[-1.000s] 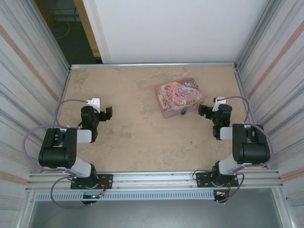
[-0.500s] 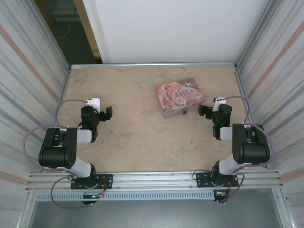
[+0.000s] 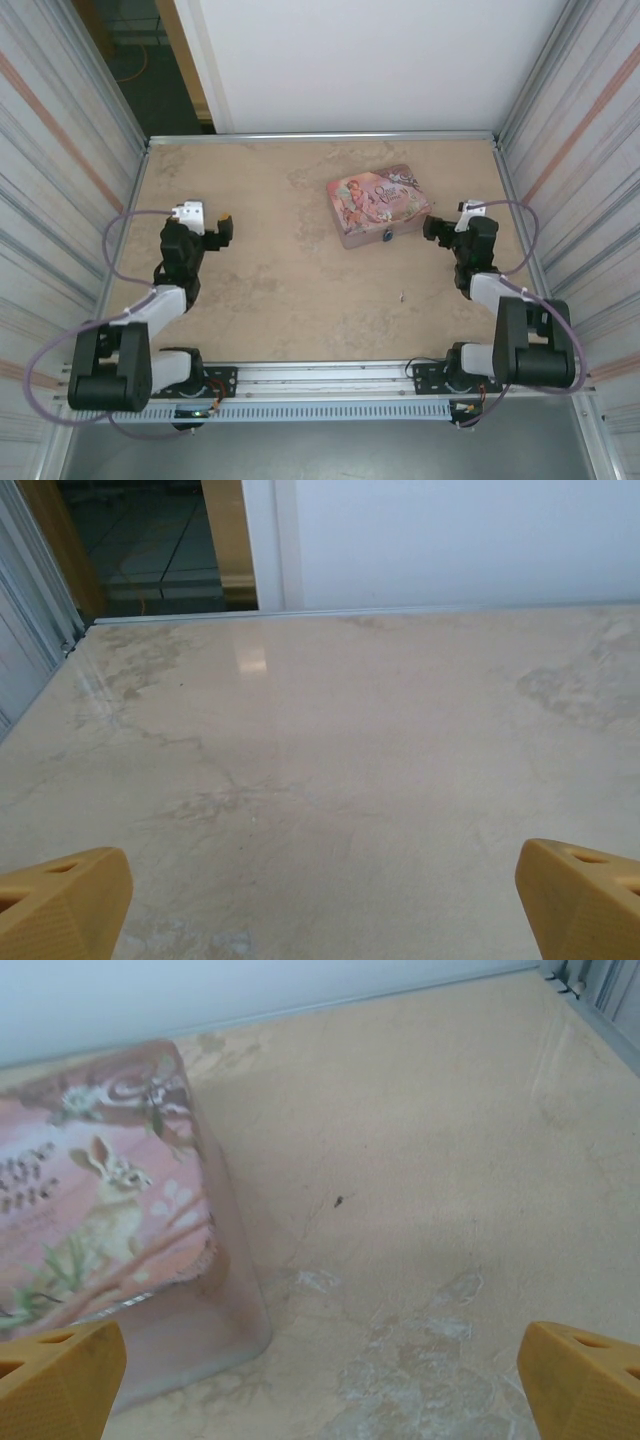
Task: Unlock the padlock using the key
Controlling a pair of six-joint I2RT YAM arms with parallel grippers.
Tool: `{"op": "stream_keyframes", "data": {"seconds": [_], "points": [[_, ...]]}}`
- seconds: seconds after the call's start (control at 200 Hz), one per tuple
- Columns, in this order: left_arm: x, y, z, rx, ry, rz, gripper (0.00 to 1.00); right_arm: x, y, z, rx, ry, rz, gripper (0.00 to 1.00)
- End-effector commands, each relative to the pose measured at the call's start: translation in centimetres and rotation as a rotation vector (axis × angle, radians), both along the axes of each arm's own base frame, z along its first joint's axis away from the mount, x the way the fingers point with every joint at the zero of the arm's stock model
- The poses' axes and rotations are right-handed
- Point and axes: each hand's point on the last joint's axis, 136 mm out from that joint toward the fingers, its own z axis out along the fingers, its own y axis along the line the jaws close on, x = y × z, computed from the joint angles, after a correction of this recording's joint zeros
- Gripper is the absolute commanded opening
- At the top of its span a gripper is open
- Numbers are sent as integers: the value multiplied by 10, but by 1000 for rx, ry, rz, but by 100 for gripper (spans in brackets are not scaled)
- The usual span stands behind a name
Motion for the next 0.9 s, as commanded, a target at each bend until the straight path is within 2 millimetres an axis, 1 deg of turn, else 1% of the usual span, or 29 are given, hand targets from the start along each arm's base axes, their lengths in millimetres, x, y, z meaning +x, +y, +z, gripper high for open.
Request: {"op": "stream_keyframes", "data": {"seconds": [0.0,0.04,0.12,0.23,0.321,0.401,0.461,0.636,0.736,0.897], "points": [[-5,-3,14,-130,38,22,99,-4,10,16,118,26,23,99],[-5,-6,17,-193,51,24,99,-6,14,19,151,40,37,99],[-6,-17,16,-334,114,9,99,-5,23,24,232,64,75,99],[-1,-44,14,-482,207,-71,99,0,33,29,340,96,115,99],[6,-68,13,-521,245,-124,99,7,36,31,409,120,137,99],[13,-95,12,-537,283,-174,99,15,41,33,440,129,173,99],[18,-119,11,-546,315,-228,99,22,43,30,458,146,195,99],[34,-187,3,-558,394,-363,99,41,43,14,498,202,221,99],[43,-220,-4,-585,434,-421,99,52,43,3,507,247,223,99],[52,-266,-18,-615,505,-500,99,66,50,-6,527,273,286,99]]}}
